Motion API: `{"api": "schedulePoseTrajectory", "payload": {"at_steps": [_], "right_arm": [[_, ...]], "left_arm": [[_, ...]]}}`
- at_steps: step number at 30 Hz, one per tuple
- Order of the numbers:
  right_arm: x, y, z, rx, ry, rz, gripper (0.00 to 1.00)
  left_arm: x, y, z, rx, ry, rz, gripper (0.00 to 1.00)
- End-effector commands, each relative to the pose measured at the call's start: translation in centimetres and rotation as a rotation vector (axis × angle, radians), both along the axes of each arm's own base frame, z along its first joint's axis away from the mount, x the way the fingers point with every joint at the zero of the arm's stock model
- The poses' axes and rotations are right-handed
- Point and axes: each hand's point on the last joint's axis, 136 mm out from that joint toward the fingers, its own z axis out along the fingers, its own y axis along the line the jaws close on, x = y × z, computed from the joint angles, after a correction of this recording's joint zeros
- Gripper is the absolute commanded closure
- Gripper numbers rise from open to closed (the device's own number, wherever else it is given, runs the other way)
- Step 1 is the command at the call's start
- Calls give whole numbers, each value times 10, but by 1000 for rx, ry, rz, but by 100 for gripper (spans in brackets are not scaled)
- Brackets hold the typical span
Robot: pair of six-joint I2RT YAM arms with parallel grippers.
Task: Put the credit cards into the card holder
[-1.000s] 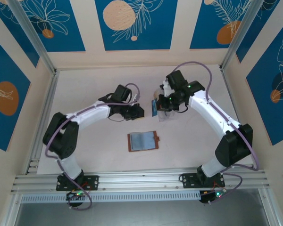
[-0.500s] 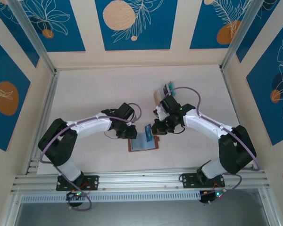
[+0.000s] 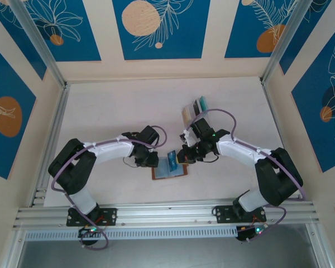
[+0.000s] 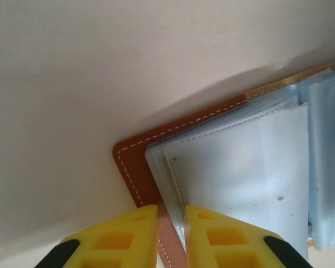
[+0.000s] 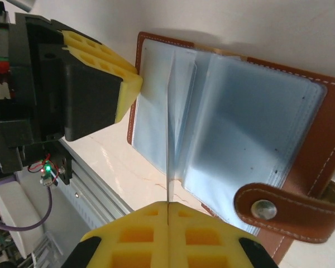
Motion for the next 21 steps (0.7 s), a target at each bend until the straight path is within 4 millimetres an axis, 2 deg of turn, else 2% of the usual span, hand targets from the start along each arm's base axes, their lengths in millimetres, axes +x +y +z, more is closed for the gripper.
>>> {"api": "schedulePoseTrajectory", "payload": {"at_steps": [1, 8, 21], "right_arm": [[-4, 5, -4, 55, 48, 4, 100], [3, 2, -10, 141, 94, -47, 100], [0, 11, -16, 206, 144, -48, 100]], "left_arm": [[-13, 26, -20, 121, 22, -1, 81], [-16, 28, -24, 124, 31, 2, 82], [-18, 27, -30, 113, 46, 8, 82]]}}
